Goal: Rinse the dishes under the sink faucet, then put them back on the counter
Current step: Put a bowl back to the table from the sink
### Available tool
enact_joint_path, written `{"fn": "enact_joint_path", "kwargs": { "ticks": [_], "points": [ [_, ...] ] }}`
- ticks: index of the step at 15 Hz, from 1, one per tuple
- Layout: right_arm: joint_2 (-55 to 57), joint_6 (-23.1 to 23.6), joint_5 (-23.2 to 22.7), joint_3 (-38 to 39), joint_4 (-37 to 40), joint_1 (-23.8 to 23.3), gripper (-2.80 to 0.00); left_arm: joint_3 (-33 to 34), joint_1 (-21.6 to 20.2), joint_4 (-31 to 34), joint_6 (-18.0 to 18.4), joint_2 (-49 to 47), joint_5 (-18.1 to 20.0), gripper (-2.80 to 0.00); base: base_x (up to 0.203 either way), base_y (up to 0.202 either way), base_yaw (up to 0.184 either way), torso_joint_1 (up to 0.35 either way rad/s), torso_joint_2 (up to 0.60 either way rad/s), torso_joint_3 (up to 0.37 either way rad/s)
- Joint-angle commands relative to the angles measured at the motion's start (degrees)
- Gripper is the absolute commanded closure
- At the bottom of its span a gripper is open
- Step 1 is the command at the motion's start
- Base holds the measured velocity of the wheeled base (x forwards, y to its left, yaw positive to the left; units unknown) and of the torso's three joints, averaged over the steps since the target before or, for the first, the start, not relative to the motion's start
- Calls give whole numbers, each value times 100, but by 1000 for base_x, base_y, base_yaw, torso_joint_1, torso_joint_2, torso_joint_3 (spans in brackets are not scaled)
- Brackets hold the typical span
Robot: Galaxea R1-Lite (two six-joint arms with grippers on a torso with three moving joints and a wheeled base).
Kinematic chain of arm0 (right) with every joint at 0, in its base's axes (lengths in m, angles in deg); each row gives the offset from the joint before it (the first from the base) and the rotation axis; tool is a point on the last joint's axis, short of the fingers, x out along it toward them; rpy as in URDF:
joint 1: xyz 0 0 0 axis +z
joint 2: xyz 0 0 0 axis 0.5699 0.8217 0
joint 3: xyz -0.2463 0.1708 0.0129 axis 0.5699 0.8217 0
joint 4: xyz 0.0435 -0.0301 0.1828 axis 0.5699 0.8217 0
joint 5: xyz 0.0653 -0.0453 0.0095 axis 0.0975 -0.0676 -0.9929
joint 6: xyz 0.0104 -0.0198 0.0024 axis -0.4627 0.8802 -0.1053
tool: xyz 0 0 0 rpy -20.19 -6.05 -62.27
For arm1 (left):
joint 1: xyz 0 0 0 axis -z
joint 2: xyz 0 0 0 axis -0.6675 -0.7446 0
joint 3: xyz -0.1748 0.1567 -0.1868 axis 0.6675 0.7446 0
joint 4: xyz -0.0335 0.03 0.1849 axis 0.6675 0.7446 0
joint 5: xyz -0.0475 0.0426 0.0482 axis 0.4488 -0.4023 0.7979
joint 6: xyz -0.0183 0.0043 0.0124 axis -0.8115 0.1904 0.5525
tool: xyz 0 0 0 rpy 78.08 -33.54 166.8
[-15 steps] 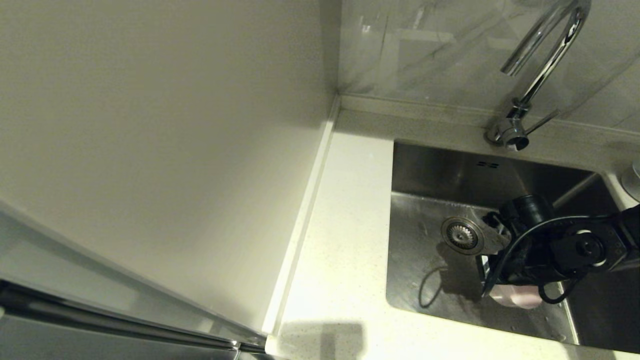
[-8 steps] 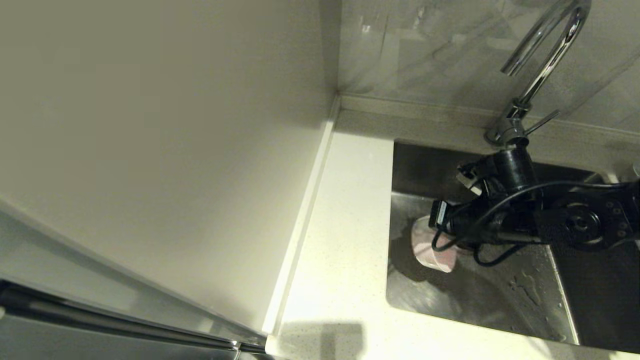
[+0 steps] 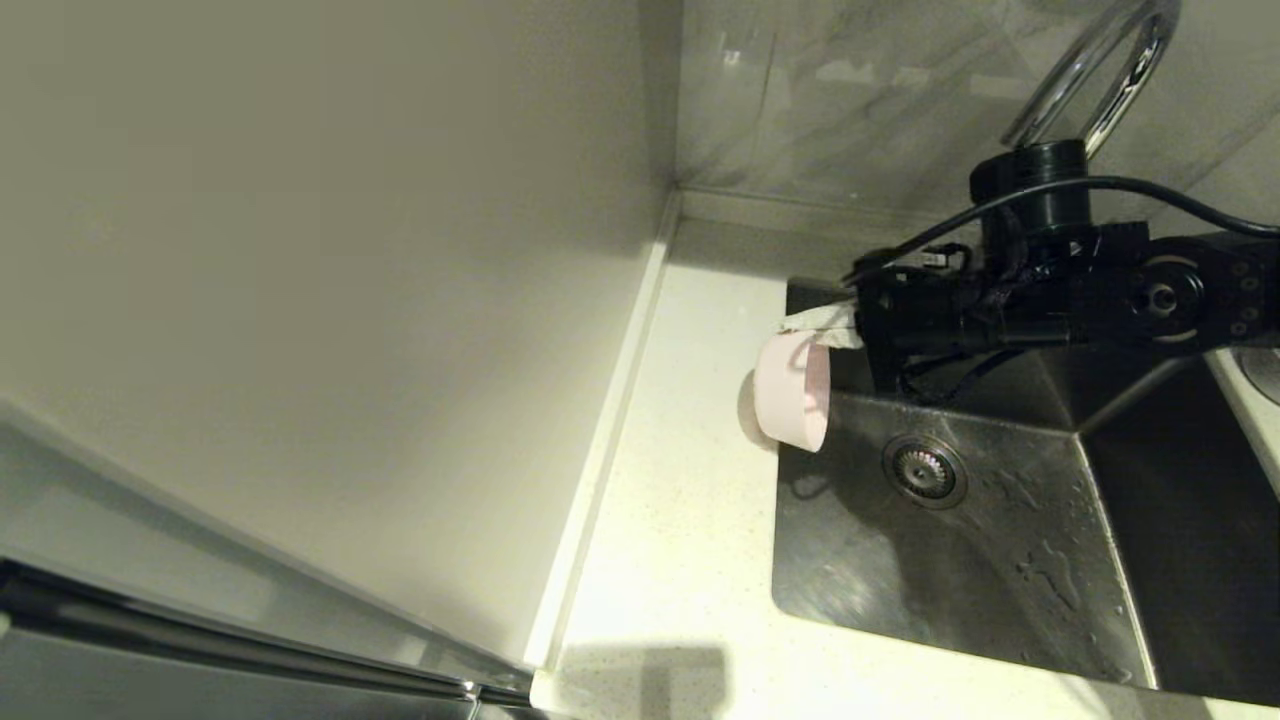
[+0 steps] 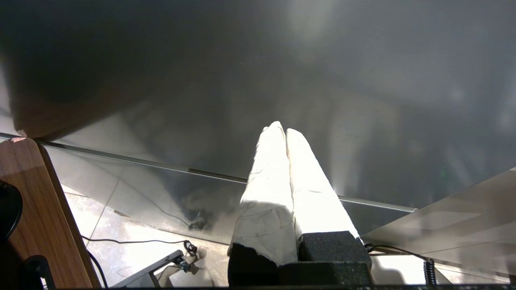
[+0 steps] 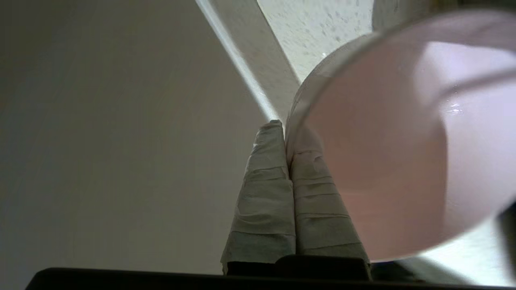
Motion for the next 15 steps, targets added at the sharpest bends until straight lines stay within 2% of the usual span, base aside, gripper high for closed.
{"fn": "enact_joint_path", "kwargs": {
  "ticks": [1,2,4,8,11,12,14,15],
  "points": [
    [208,-803,-283,-375,6,-415,0,18,-1,-4,0,0,0,0,0,0,0,0,0,0],
    [262,-1082,-434,-549,4,-599,0,18,-1,-4,0,0,0,0,0,0,0,0,0,0],
    [370,-1327,-681,-830,5,-955,0,18,-1,-4,0,0,0,0,0,0,0,0,0,0],
    [489,-1346,-1184,-861,8,-1814,0,18,-1,-4,0,0,0,0,0,0,0,0,0,0],
    [575,-1392,-1916,-1015,15,-2596,0,18,-1,-4,0,0,0,0,0,0,0,0,0,0],
    [623,-1404,-2121,-894,39,-2713,0,18,-1,-4,0,0,0,0,0,0,0,0,0,0],
    [621,-1380,-2253,-588,91,-2903,0,18,-1,-4,0,0,0,0,0,0,0,0,0,0],
    [551,-1379,-2424,-691,78,-2997,0,18,-1,-4,0,0,0,0,0,0,0,0,0,0]
  ]
}}
